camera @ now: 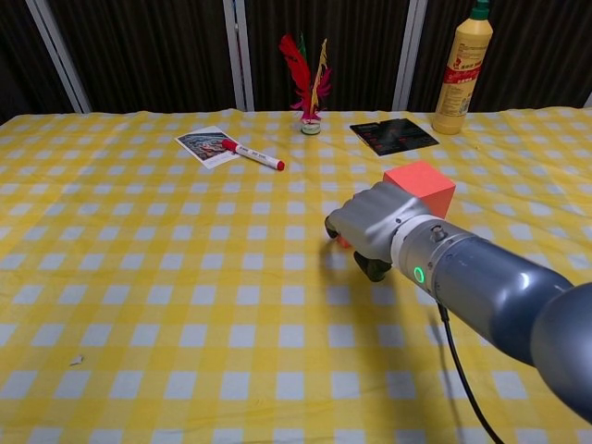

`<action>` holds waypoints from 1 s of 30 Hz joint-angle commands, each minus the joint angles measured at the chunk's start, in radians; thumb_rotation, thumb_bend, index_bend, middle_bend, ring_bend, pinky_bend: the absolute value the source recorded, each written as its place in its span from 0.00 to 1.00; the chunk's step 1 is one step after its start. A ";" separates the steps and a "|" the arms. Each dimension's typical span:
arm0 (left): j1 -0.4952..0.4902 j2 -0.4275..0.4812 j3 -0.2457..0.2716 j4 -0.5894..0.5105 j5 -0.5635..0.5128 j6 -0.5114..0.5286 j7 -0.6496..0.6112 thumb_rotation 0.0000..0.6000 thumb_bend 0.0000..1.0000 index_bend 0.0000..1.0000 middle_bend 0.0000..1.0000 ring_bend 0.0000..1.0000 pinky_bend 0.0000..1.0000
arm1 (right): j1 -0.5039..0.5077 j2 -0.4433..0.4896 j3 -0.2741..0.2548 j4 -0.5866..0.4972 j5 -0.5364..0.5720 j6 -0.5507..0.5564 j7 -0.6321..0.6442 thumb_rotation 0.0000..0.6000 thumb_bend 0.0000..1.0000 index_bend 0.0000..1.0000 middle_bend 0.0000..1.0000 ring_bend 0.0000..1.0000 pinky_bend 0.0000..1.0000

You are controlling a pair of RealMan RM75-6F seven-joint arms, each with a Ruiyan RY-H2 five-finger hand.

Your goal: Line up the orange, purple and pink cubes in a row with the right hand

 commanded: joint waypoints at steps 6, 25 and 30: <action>-0.001 0.000 -0.002 0.001 -0.005 -0.002 -0.002 1.00 0.02 0.00 0.00 0.00 0.03 | -0.008 0.039 -0.002 -0.128 -0.059 0.019 0.016 1.00 0.71 0.14 0.80 0.72 0.79; 0.028 -0.030 -0.019 0.042 0.041 0.098 -0.010 1.00 0.02 0.00 0.00 0.00 0.03 | -0.405 0.572 -0.260 -0.488 -0.522 0.256 0.618 1.00 0.40 0.00 0.00 0.00 0.06; 0.050 -0.065 -0.032 0.081 0.067 0.172 0.020 1.00 0.02 0.00 0.00 0.00 0.03 | -0.546 0.671 -0.358 -0.427 -0.663 0.321 0.843 1.00 0.40 0.00 0.00 0.00 0.00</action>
